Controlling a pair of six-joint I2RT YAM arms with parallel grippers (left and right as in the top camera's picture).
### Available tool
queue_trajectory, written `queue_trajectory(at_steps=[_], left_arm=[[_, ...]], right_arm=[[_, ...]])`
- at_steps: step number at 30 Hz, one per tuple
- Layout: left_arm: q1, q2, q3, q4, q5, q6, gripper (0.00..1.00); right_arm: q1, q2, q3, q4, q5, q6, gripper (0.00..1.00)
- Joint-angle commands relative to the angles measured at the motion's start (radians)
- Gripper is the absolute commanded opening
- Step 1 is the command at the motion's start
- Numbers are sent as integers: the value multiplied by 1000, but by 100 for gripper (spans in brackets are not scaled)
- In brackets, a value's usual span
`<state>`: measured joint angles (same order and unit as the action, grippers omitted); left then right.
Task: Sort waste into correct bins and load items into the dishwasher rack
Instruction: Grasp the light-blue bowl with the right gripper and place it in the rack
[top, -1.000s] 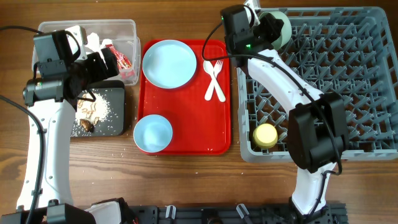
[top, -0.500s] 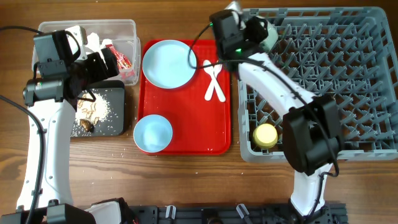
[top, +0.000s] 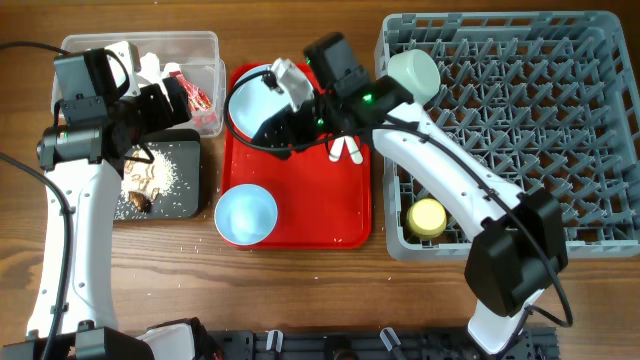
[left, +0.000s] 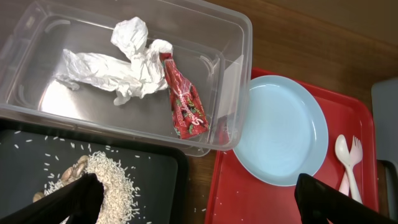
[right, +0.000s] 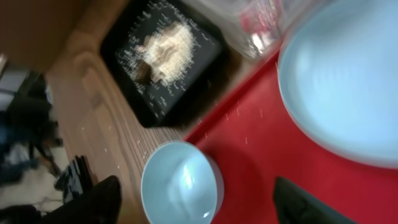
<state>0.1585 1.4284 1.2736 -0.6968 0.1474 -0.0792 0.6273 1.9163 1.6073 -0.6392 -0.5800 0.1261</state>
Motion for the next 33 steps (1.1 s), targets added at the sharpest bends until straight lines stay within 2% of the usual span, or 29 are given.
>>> queue_trajectory(at_steps=[1,2,3,4,7,8,9,14,16,18,22,23,26,27,30,33], left_arm=[[4,1,4,3,8,20,100],[4,1,4,3,8,20,100],[4,1,4,3,8,20,100],[4,1,4,3,8,20,100],[4,1,4,3,8,20,100],[4,1,4,3,8,20,100],[4,1,4,3,8,20,100],[4,1,4,3,8,20,100],[4,1,4,3,8,20,100],[4,1,4,3,8,20,100],[4,1,4,3,8,20,100],[4,1,4,3,8,20,100],[4,1,4,3,8,20,100],[4,1,4,3,8,20,100],[4,1,4,3,8,20,100],[4,1,4,3,8,20,100]], right_arm=[[75,71,-115,-6,197,395,74],[104,90,-143,0,232,454,67],[122,108,-146,-5,232,479,54],[128,117,-146,-10,232,480,50],[133,146,-145,-35,219,492,42],[133,171,-143,-34,197,499,35],[133,190,-130,-40,189,496,32],[167,209,-81,-76,200,429,24],[163,208,-48,-108,223,427,5],[134,186,13,-166,285,424,4],[-20,-47,98,-373,714,380,4],[-79,-154,99,-389,894,367,4],[-152,-340,99,-416,1354,201,4],[-156,-369,99,-447,1469,157,4],[-156,-367,77,-513,1587,49,4],[-152,-307,-53,-380,1814,-27,4]])
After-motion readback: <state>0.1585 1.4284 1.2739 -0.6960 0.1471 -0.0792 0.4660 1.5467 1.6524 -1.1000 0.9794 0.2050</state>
